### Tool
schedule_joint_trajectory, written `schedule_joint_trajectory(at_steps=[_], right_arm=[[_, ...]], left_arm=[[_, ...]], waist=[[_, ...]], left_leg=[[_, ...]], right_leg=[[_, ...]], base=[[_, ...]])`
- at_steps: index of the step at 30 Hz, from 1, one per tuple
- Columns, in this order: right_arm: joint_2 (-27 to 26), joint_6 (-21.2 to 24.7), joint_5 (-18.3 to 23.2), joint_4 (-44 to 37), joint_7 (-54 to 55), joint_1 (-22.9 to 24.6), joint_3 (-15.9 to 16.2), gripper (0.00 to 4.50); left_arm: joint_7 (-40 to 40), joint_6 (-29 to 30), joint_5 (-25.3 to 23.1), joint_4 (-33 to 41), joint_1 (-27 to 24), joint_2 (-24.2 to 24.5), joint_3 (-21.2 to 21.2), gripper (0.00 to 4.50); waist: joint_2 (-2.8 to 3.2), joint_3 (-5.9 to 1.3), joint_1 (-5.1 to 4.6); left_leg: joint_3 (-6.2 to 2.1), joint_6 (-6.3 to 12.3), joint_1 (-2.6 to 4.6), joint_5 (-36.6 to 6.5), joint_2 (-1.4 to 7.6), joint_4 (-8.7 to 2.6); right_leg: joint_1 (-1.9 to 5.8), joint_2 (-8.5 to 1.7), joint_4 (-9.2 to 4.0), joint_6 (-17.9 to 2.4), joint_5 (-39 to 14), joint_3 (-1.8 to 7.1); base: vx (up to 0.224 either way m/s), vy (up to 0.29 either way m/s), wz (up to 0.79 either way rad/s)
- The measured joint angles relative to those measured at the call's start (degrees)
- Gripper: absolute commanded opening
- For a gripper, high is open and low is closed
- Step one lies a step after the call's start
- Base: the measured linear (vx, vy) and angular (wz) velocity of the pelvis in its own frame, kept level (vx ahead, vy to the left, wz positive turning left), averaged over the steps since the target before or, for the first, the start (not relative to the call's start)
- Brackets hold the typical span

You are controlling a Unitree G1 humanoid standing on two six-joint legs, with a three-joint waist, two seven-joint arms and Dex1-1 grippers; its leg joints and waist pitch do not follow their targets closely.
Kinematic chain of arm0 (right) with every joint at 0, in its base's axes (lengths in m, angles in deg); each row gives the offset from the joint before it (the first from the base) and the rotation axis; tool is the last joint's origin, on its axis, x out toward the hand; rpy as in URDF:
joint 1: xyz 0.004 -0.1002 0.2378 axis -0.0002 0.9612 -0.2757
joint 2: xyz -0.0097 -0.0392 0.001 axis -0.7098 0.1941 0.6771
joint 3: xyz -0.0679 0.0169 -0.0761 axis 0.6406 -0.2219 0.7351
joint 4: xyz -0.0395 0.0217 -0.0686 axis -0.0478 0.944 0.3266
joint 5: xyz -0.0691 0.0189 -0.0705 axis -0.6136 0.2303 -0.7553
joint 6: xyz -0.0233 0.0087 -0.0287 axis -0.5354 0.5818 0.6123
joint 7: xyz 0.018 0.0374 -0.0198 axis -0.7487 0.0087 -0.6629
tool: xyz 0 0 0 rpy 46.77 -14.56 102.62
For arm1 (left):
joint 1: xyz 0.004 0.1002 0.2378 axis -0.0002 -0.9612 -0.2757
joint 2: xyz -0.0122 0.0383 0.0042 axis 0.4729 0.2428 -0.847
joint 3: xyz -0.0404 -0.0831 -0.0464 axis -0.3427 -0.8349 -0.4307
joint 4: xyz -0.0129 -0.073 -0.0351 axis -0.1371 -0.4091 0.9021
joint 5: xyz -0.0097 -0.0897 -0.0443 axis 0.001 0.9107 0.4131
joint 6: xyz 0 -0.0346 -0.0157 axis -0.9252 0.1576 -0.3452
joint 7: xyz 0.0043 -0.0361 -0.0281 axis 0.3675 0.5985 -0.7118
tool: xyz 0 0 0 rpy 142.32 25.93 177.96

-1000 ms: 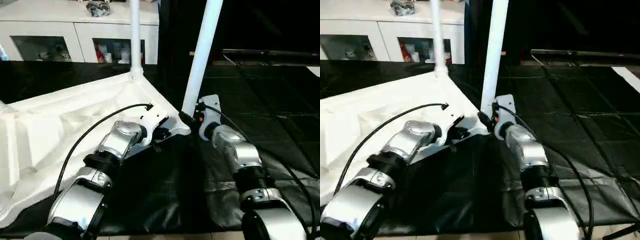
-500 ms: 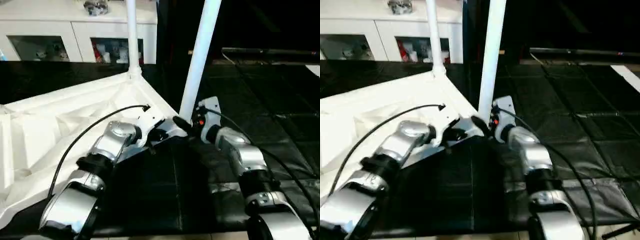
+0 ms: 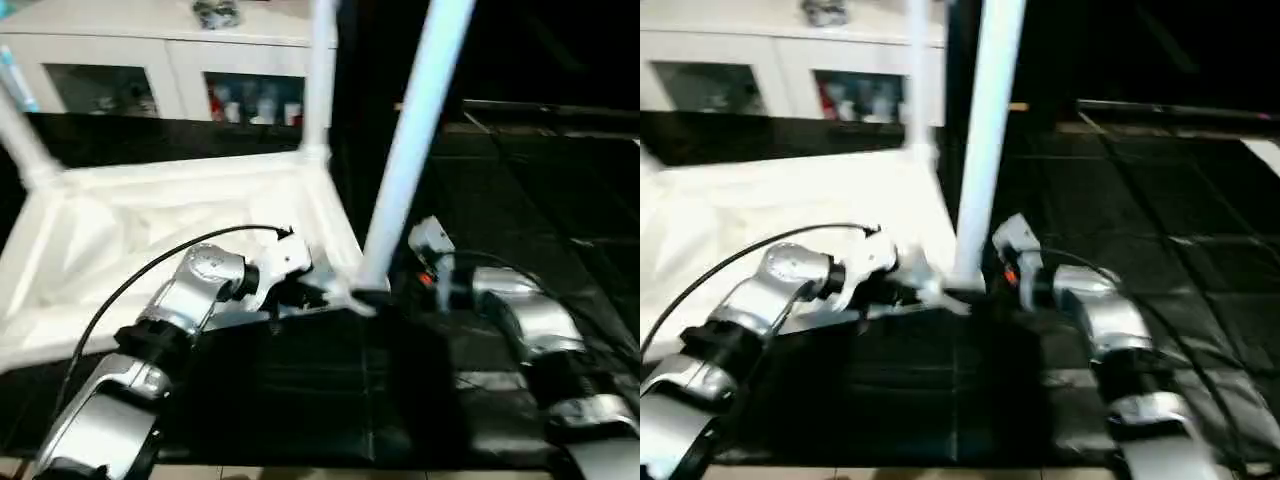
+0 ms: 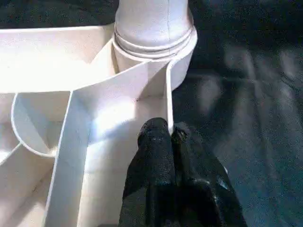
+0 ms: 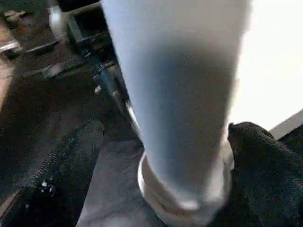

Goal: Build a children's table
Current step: Rotate leg to tighten

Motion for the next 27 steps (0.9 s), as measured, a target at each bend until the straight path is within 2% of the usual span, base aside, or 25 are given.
schedule_joint_trajectory(at_steps=[5, 6, 9, 10, 11, 18, 21, 24, 27], right_arm=[[1.5, -0.2, 1.4, 0.1, -6.5, 0.0, 0.7, 4.47], [1.5, -0.5, 1.5, 0.1, -7.3, 0.0, 0.8, 4.21], [1.9, -0.9, 1.9, 0.1, -9.8, 0.0, 1.5, 4.13], [2.1, -1.2, 1.9, 0.1, -10.6, 0.0, 2.2, 3.87], [2.2, -1.4, 1.9, 0.1, -11.1, 0.0, 2.7, 3.87], [1.8, -2.7, 1.4, 0.2, -12.1, 0.0, 4.0, 3.26], [1.7, -3.0, 1.2, 0.4, -12.8, 0.0, 5.0, 3.22], [1.8, -3.0, 1.2, 0.5, -13.4, 0.0, 5.1, 2.86], [1.9, -3.0, 1.2, 0.5, -13.4, 0.0, 5.1, 2.75]], left_arm=[[-4.9, -2.2, 0.6, 1.3, -0.6, 2.1, 1.5, 0.0], [-5.6, -2.5, 0.7, 1.5, -0.8, 2.3, 1.7, 0.0], [-7.5, -3.2, 1.1, 2.0, -1.1, 2.5, 1.9, 0.0], [-8.0, -3.4, 1.2, 2.4, -1.2, 2.6, 2.1, 0.0], [-8.2, -3.4, 1.2, 2.6, -1.2, 2.7, 2.3, 0.0], [-9.1, -3.5, 1.5, 3.6, -1.6, 3.0, 2.8, 0.0], [-9.2, -3.5, 1.5, 3.9, -1.8, 3.0, 2.9, 0.0], [-9.2, -3.6, 1.5, 3.9, -1.8, 3.1, 2.9, 0.0], [-9.5, -3.7, 1.6, 4.0, -1.9, 3.1, 3.0, 0.0]], waist=[[0.0, 0.0, 0.25], [0.0, 0.0, 0.34], [-0.01, 0.0, 0.82], [-0.02, 0.0, 0.95], [-0.03, 0.0, 1.01], [-0.07, 0.0, 1.05], [-0.08, 0.0, 1.06], [-0.09, 0.0, 1.05], [-0.09, 0.0, 1.08]], left_leg=[[0.0, -0.01, 0.02, 0.0, 0.01, 0.01], [0.0, -0.01, 0.02, 0.0, 0.01, 0.03], [0.0, -0.01, 0.0, 0.0, 0.01, 0.05], [0.0, -0.01, 0.0, 0.0, 0.01, 0.05], [0.0, -0.01, 0.0, 0.0, 0.01, 0.05], [0.0, -0.01, -0.01, 0.0, 0.01, 0.06], [0.0, -0.01, -0.02, 0.0, 0.01, 0.08], [0.0, -0.01, -0.02, 0.0, 0.01, 0.09], [0.0, -0.01, -0.01, 0.0, 0.01, 0.08]], right_leg=[[0.0, 0.0, 0.04, 0.0, 0.0, 0.0], [0.0, 0.0, 0.04, 0.0, 0.0, 0.0], [0.0, -0.01, 0.04, 0.0, 0.0, 0.0], [0.0, -0.01, 0.04, 0.0, 0.0, 0.0], [0.0, -0.01, 0.04, 0.0, 0.0, 0.0], [0.0, -0.02, 0.05, 0.0, 0.0, 0.0], [0.0, -0.02, 0.05, 0.0, 0.0, 0.0], [0.01, -0.02, 0.05, 0.0, 0.0, 0.0], [0.01, -0.02, 0.06, 0.0, 0.0, 0.0]], base=[[0.0, 0.0, 0.0], [0.0, 0.0, 0.0], [0.0, 0.0, 0.0], [0.0, 0.0, 0.0], [0.0, 0.0, 0.0], [0.0, 0.0, 0.0], [0.0, 0.0, 0.0], [0.0, 0.0, 0.0], [0.0, 0.0, 0.0]])
